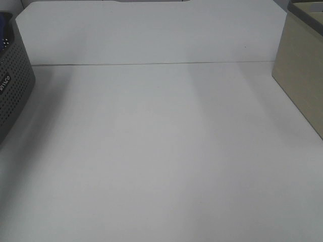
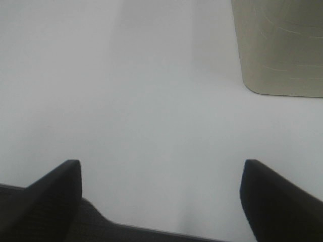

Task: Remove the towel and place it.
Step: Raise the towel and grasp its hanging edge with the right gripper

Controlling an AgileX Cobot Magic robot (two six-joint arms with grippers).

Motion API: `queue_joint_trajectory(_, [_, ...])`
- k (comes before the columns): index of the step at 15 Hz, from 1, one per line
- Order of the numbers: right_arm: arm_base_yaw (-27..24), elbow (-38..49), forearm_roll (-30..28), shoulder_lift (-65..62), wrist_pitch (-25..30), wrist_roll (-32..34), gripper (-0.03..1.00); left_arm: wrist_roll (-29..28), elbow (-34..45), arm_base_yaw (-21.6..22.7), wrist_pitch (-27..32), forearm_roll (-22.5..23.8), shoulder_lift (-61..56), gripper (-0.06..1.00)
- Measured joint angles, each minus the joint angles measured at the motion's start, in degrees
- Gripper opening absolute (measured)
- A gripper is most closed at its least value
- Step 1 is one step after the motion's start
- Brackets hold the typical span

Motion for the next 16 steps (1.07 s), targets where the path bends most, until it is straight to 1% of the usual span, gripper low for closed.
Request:
queue_joint_trajectory(1, [0.0, 0.0, 0.0, 0.0, 0.0, 0.0, 0.80, 2.0, -0.9, -1.4, -1.0, -3.0, 0.0, 0.00])
queue_joint_trajectory(2, [0.0, 0.0, 0.0, 0.0, 0.0, 0.0, 0.80, 6.8, -1.7, -3.5, -1.4, -8.9, 0.0, 0.00])
queue_joint_trajectory(3, [0.0, 0.0, 0.0, 0.0, 0.0, 0.0, 0.80, 12.5, -1.9, -5.3, -1.1, -12.5, 0.0, 0.00])
queue_joint_trajectory(4, [0.0, 0.0, 0.0, 0.0, 0.0, 0.0, 0.80, 18.1, -1.9, -7.2, 0.4, -15.1, 0.0, 0.00])
queue_joint_trajectory(5, [0.0, 0.0, -0.1, 0.0, 0.0, 0.0, 0.80, 23.1, -1.9, -9.3, 2.5, -16.4, 0.0, 0.00])
queue_joint_trajectory(6, [0.0, 0.0, -0.3, 0.0, 0.0, -0.1, 0.80, 26.9, -1.9, -11.3, 3.0, -17.1, 0.0, 0.00])
queue_joint_trajectory(7, [0.0, 0.0, -0.3, 0.0, 0.0, -0.1, 0.80, 28.7, -1.9, -12.7, 3.2, -17.2, 0.0, 0.00])
queue_joint_trajectory(9, [0.0, -0.1, -0.3, 0.0, -0.4, -0.3, 0.80, 29.5, -1.9, -14.1, 3.2, -17.2, 0.0, 0.00])
queue_joint_trajectory(10, [0.0, -1.1, 0.8, 0.4, -4.9, -1.7, 0.80, 29.7, -1.9, -16.7, 3.3, -17.8, 0.0, 0.00])
queue_joint_trajectory(11, [0.0, -1.3, 3.3, 2.5, -8.9, -3.1, 0.80, 29.9, -1.9, -18.3, 3.3, -18.2, 0.0, 0.00])
queue_joint_trajectory(12, [0.0, -1.3, 4.9, 4.2, -11.5, -4.3, 0.80, 30.1, -1.9, -19.1, 3.3, -18.3, 0.0, 0.00])
queue_joint_trajectory(14, [0.0, -1.3, 11.5, 12.7, -19.3, -10.8, 0.80, 31.0, -1.9, -21.5, 3.4, -18.6, 0.0, 0.00])
queue_joint_trajectory(16, [0.0, -1.3, 22.2, 22.2, -25.7, -18.8, 0.80, 31.1, -1.9, -23.0, 3.4, -18.6, 0.0, 0.00])
